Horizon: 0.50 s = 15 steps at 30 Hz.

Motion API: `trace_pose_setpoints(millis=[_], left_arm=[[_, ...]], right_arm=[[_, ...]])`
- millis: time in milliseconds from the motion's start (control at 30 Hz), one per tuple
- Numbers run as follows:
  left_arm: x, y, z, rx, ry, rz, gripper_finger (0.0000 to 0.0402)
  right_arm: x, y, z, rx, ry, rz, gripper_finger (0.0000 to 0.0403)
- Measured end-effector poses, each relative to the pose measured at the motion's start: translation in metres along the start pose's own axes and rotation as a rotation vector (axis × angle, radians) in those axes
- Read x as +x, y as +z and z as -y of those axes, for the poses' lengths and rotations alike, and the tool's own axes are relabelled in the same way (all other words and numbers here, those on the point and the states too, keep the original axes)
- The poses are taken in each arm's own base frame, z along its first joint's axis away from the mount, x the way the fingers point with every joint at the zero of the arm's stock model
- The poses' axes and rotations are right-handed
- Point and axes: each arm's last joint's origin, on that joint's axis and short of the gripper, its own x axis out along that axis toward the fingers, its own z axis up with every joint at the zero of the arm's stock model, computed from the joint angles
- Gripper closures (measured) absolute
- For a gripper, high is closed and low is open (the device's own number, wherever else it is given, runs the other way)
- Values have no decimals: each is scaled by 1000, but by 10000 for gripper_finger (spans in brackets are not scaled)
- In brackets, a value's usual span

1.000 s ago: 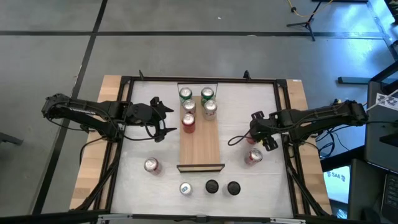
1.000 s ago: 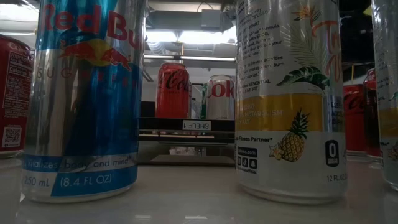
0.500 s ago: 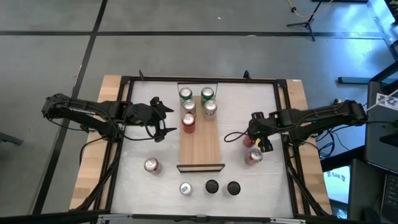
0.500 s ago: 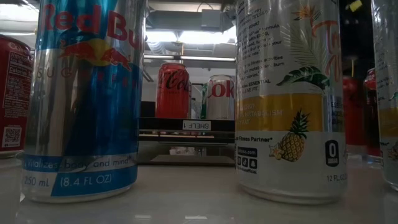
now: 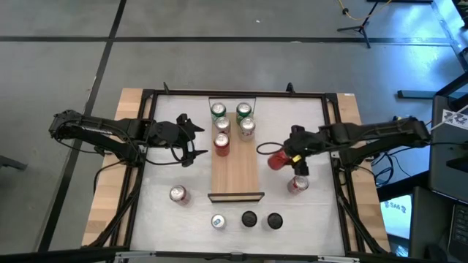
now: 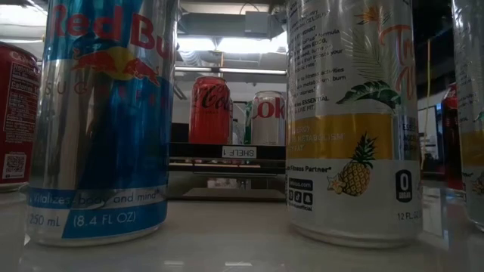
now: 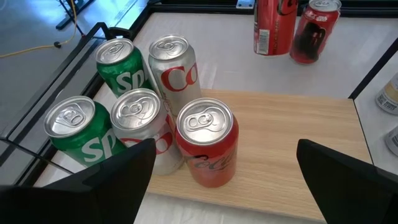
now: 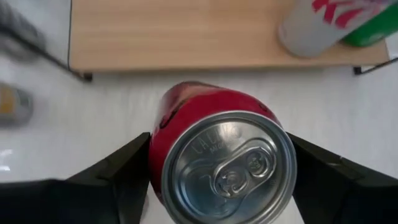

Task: Place canned beverage on shelf
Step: Put the black soda can on the shelf aligned with the other black soda can

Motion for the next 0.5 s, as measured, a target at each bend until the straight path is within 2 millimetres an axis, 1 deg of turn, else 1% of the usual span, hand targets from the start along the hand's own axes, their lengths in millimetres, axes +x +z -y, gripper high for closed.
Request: trace_pose_setpoints(millis=[100,267,333,500], left_arm=[[0,0,0,0,0,0,23],[0,0,0,-1,-1,4,23],[0,0,0,-1,-1,4,23],[0,0,0,-1,-1,5,23]], right_arm=[[-1,16,-1,14,0,13,100],[4,49,0,12,-3,23,100],[7,63,4,14,-12,23,100],[19,88,25,67,-57,16,100]])
